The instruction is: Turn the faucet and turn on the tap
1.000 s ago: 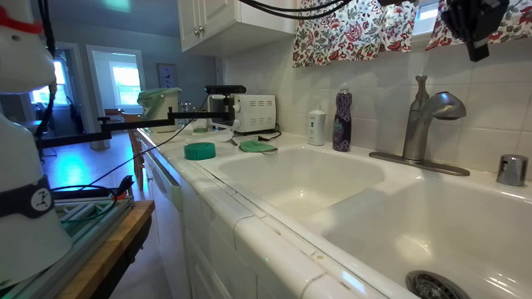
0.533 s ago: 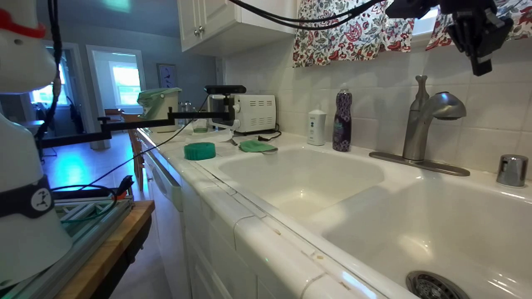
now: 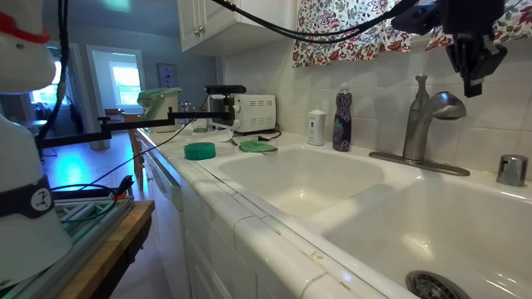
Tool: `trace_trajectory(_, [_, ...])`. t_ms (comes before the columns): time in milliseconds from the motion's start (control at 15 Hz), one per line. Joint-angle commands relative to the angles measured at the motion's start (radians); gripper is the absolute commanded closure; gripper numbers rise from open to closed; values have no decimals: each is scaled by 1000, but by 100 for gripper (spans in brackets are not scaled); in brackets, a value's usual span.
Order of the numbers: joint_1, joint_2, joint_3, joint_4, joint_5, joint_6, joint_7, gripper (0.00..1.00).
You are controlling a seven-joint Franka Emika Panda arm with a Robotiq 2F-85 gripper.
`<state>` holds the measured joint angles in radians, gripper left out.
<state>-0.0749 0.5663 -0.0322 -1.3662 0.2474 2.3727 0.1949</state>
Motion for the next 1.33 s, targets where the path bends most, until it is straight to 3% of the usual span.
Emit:
trace_trajectory(0, [-19, 63, 16, 96, 21, -74, 22, 100])
trace_trajectory(400, [-22, 92, 24, 150, 33, -129, 30, 100])
trace_trajectory(1267, [-10, 54, 35, 143, 32, -290, 58, 100])
